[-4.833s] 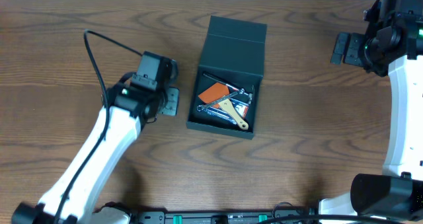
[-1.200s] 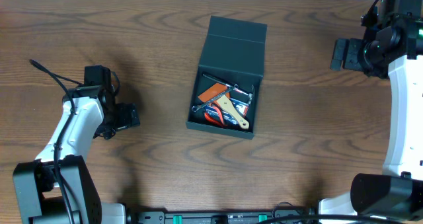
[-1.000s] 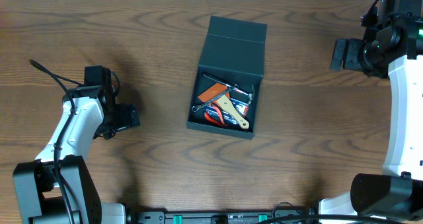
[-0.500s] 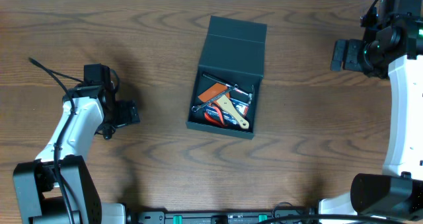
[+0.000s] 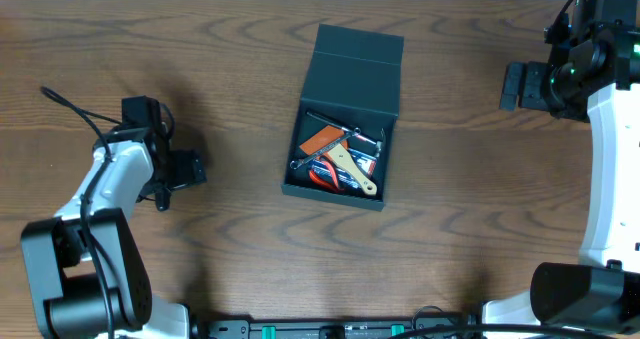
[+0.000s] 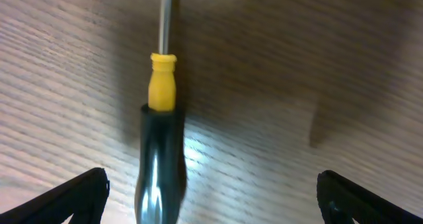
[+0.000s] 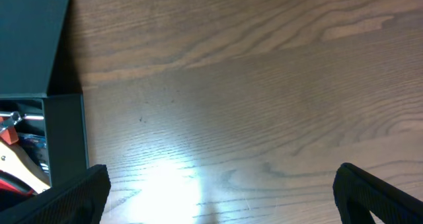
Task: Pack container
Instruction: 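Lower the left gripper onto the yellow-black screwdriver handle and grasp it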
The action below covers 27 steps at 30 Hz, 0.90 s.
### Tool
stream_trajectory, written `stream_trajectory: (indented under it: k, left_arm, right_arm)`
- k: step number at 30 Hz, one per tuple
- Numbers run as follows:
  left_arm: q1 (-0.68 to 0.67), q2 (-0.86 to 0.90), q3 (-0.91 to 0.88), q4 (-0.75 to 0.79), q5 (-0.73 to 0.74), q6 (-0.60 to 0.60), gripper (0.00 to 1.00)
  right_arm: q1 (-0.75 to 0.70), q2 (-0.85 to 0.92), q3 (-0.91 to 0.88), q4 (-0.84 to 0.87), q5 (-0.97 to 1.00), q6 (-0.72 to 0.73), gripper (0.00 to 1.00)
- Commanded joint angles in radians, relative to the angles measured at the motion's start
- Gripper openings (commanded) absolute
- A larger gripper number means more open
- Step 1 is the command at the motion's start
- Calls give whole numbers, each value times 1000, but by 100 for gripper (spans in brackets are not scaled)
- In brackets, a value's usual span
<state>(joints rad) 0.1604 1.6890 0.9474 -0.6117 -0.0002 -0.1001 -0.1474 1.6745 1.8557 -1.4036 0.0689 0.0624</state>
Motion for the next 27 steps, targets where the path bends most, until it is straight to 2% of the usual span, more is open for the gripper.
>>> stream_trajectory:
  k: [1, 25, 26, 27]
  left_arm:
    - [19, 31, -3, 16, -11, 13, 99]
    - [26, 138, -3, -42, 16, 13, 99]
    - [26, 138, -3, -42, 16, 13, 97]
    - [26, 138, -3, -42, 16, 13, 89]
  right_arm:
    - [-8, 1, -5, -6, 10, -16, 99]
    - [-8, 1, -5, -25, 10, -16, 99]
    - [-8, 1, -5, -25, 10, -16, 99]
    - [-8, 1, -5, -25, 10, -16, 99]
